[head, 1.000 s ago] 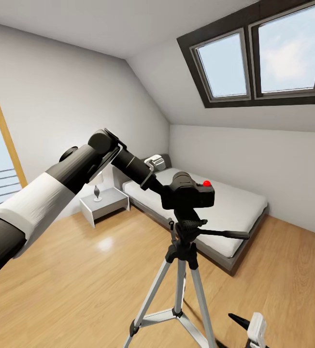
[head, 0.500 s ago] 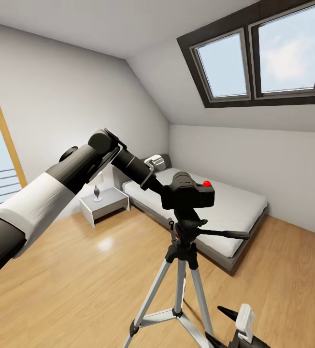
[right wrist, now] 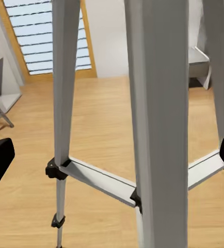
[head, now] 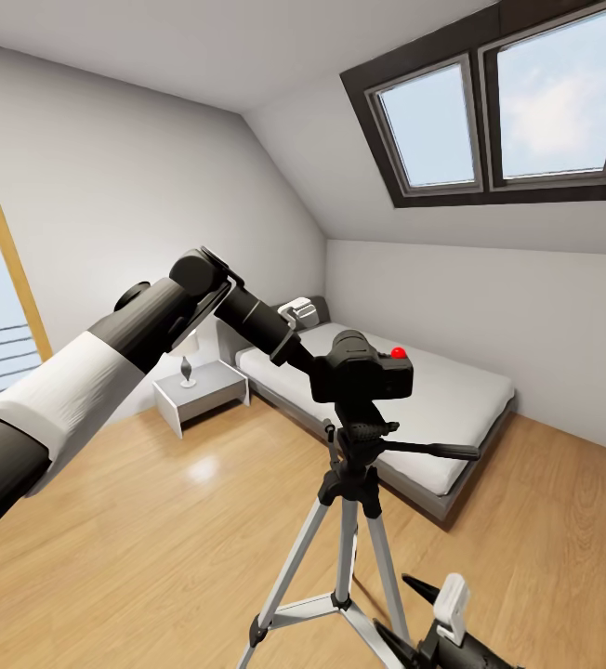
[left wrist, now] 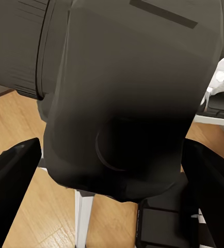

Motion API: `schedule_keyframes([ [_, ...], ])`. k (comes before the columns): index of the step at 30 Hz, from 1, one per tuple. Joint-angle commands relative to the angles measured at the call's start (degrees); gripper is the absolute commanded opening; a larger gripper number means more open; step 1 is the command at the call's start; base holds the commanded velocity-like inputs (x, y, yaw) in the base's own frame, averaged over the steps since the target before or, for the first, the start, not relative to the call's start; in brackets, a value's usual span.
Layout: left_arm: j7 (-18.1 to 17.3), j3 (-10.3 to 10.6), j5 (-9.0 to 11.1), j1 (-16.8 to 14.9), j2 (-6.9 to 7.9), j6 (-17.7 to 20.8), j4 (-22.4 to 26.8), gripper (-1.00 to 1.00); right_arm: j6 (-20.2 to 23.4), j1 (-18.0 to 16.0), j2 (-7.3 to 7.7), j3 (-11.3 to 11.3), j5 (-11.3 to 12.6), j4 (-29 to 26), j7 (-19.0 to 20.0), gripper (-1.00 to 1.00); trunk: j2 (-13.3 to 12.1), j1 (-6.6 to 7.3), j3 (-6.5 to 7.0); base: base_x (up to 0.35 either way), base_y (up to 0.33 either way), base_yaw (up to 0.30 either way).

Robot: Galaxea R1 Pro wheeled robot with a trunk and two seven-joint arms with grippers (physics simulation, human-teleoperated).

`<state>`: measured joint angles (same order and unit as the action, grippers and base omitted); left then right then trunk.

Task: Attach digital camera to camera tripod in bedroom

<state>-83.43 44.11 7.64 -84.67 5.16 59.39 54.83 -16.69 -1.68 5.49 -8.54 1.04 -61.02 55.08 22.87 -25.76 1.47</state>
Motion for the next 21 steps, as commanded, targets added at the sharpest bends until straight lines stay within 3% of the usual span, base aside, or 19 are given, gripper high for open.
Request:
schedule_keyframes([
  [1, 0.0, 0.2, 0.4, -0.1, 0.04, 0.6, 0.0, -1.0, 0.0, 0.0, -0.21, 0.6, 0.1, -0.1, -1.1, 1.0, 0.0, -0.02, -0.03, 0.0, 0.0, 0.0],
  [5, 0.0, 0.2, 0.4, -0.1, 0.05, 0.6, 0.0, -1.0, 1.2, -0.2, -0.56, 2.8, 0.1, -0.8, -5.5, 1.0, 0.0, -0.02, -0.03, 0.0, 0.0, 0.0],
  [9, 0.0, 0.2, 0.4, -0.1, 0.03, 0.6, 0.0, -1.0, 1.5, -0.4, -0.63, 3.5, 0.1, -1.1, -8.9, 1.0, 0.0, -0.02, -0.03, 0.0, 0.0, 0.0],
  [21, 0.0, 0.2, 0.4, -0.1, 0.03, 0.6, 0.0, -1.0, 1.5, -0.8, -1.31, 3.7, 0.1, -1.2, -13.0, 1.0, 0.0, -0.02, -0.03, 0.0, 0.0, 0.0],
])
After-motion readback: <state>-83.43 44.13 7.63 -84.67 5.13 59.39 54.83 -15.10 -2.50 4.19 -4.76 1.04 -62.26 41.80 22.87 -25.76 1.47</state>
